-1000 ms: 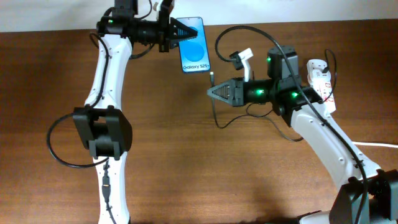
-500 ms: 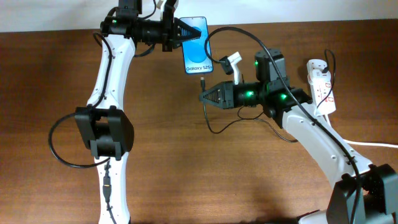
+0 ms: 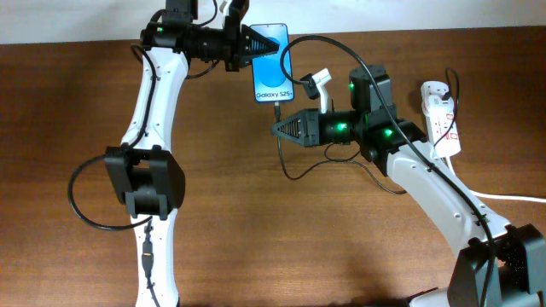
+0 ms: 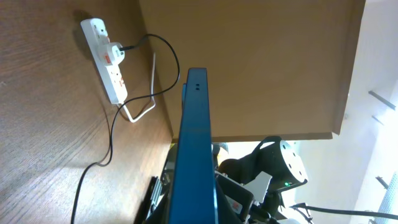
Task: Plug charger to phone and switch on socket
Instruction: 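Push the USB-C plug up into the phone's bottom port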
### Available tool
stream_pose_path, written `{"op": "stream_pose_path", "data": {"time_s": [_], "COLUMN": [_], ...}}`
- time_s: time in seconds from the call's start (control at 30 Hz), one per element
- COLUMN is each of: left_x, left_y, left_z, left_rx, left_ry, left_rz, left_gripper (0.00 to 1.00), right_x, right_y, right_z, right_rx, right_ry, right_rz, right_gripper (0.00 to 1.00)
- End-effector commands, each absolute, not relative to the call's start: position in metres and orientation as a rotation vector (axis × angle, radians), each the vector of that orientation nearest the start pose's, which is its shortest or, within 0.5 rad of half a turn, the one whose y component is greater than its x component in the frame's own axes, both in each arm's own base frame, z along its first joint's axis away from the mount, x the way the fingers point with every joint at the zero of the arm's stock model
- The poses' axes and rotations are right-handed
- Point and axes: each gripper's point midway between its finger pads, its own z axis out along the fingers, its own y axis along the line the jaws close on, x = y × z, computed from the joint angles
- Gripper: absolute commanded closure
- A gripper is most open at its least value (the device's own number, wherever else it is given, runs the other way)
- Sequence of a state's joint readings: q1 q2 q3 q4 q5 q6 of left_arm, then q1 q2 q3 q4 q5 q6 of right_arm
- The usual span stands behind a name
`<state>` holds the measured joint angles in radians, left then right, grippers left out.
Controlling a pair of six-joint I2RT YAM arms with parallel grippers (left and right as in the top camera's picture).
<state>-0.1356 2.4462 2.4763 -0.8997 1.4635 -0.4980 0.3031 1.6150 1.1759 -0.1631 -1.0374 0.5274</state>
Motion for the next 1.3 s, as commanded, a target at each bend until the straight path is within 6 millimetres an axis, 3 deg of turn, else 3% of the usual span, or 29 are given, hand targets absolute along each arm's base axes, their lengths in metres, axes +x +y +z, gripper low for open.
{"op": "stream_pose_path", "data": {"time_s": [0.0, 0.27, 0.53, 0.73, 1.27], "left_x": [0.488, 0.481, 0.481, 0.481, 0.473], "left_y": [-0.243, -0.257, -0.257, -0.257, -0.271], "left_z": [0.295, 0.295, 0.294, 0.295, 0.295], "left_rx": [0.362, 0.394, 0.392, 0.396, 0.438], "left_ry": [2.177, 2.186, 2.188, 2.185, 2.188], "left_rz": [-2.133, -2.147, -2.144, -2.148, -2.159], "left_gripper": [1.00, 1.00, 1.00, 1.00, 1.00], "right_x": [0.349, 0.351, 0.354, 0.366, 0.381], "right_y": [0.266, 0.265, 0.265, 0.249, 0.248], "right_z": [0.232, 0.231, 0.228, 0.228, 0.248], "right_rx": [-0.398, -0.379, -0.368, -0.313, -0.307], "right_ry": [2.222, 2.228, 2.235, 2.228, 2.125], "right_rz": [1.583, 1.567, 1.555, 1.525, 1.525], "right_gripper": [0.96, 0.96, 0.96, 0.96, 0.96]}}
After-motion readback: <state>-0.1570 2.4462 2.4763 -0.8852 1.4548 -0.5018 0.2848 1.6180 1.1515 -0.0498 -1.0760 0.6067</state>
